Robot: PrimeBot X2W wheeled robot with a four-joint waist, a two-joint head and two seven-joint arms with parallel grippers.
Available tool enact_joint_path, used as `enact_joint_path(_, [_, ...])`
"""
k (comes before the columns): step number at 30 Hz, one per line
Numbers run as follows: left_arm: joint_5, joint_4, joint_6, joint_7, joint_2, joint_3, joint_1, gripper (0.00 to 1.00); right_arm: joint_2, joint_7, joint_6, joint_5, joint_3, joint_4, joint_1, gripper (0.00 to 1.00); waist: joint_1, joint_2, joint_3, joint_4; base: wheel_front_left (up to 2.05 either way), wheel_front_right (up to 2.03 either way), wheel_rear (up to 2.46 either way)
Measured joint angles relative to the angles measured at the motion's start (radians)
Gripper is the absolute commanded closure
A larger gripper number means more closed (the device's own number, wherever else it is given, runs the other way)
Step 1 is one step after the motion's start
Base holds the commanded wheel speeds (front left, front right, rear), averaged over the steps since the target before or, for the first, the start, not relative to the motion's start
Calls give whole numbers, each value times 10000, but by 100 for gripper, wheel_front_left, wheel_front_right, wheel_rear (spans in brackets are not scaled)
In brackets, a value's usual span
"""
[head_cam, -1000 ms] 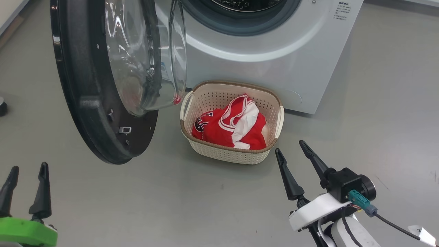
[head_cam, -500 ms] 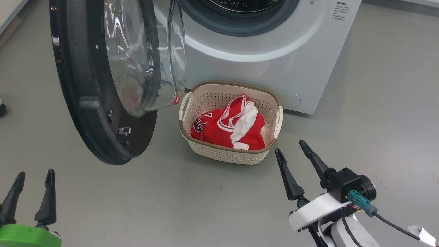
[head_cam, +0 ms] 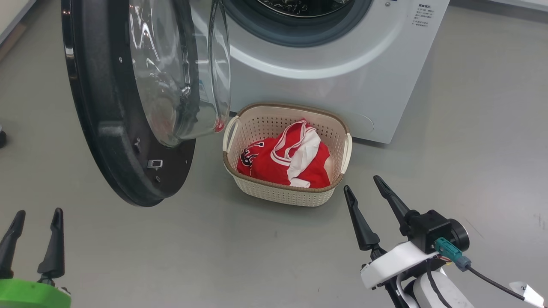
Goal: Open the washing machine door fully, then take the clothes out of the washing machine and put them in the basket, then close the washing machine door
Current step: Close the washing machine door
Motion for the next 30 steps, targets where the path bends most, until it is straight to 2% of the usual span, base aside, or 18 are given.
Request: enact_joint_path(30, [614,-497,0,-27,-393,397,13,0,4,0,0,159,105,-42,125,0,0,0,-125,-19,0,0,0])
